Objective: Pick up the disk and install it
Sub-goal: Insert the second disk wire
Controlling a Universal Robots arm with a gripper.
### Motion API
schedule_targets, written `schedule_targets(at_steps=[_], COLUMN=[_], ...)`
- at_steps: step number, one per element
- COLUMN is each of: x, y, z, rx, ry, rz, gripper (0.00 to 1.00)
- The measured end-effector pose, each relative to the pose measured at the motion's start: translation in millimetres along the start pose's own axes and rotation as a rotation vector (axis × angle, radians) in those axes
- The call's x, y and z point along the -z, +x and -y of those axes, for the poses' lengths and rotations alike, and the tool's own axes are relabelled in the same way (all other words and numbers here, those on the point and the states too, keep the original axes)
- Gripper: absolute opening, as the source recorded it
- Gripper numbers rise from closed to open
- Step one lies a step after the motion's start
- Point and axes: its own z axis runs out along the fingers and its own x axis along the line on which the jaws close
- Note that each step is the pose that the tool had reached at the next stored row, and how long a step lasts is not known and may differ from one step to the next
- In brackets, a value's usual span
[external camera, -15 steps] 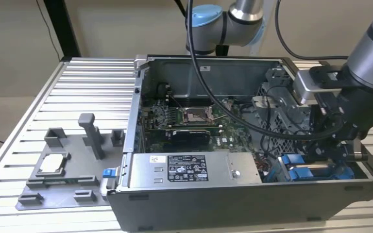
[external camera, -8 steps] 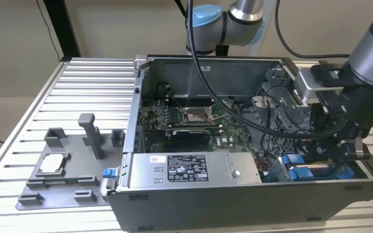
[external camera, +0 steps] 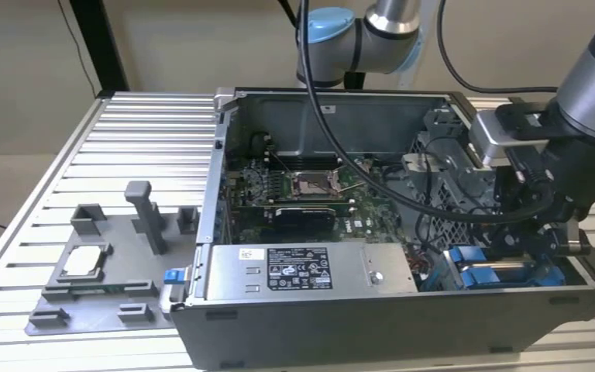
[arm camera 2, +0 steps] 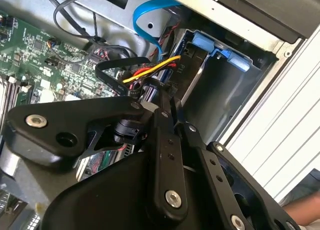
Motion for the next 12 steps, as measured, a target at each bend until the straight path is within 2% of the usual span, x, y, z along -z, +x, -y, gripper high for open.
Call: schedule_targets(at_steps=[12], x=[-3.4], y=[0.4], z=[-0.2], rx=[0.011], ry=[-0.0006], rz=[-0.0028], gripper=[0.00])
